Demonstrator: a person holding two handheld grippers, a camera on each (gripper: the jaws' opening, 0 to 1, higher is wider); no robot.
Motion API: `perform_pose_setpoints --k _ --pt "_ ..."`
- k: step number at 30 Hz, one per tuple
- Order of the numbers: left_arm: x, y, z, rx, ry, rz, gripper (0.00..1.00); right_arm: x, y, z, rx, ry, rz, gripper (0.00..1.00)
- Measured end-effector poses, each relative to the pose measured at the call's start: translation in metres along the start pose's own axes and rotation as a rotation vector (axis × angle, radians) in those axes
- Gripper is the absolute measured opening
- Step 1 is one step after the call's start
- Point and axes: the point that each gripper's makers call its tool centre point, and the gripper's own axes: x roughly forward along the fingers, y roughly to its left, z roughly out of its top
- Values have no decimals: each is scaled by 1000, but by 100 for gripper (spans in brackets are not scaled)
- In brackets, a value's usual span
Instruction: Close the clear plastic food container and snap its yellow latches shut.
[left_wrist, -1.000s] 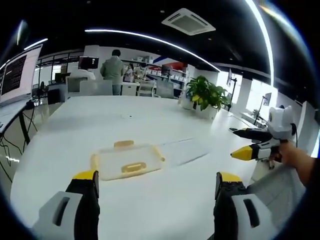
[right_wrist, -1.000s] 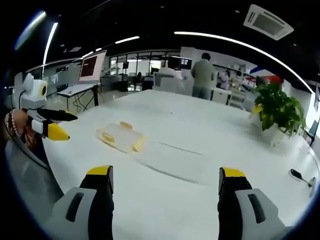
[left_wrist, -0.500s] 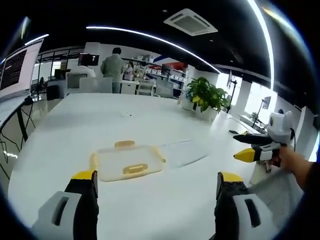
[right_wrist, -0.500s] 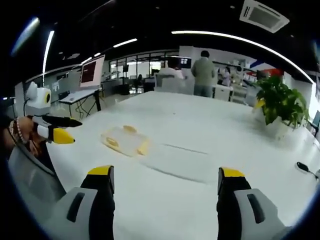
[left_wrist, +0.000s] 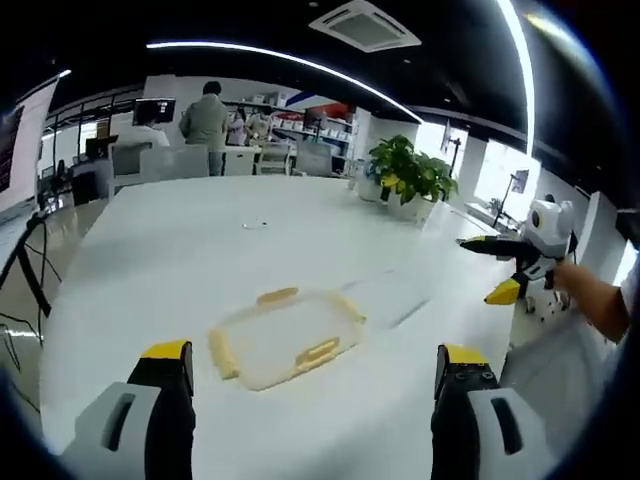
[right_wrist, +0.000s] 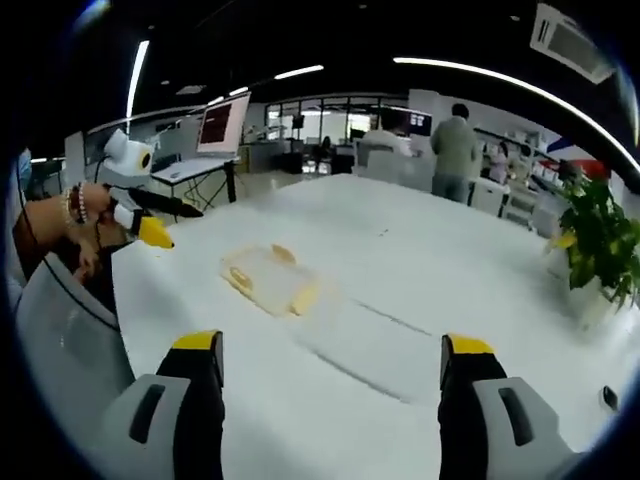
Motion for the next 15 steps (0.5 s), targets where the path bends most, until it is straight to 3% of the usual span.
perform_pose_setpoints --k 4,7,9,15 --pt "5 16 6 38 3 -19 99 13 -4 15 -62 -6 42 92" --pt "9 29 2 87 67 -30 99 24 -3 22 -80 -7 88 91" --pt "12 37 -2 122 112 -29 99 32 -1 13 -78 70 136 92" --pt "23 61 -8 205 213 -39 99 54 5 3 -183 180 216 85"
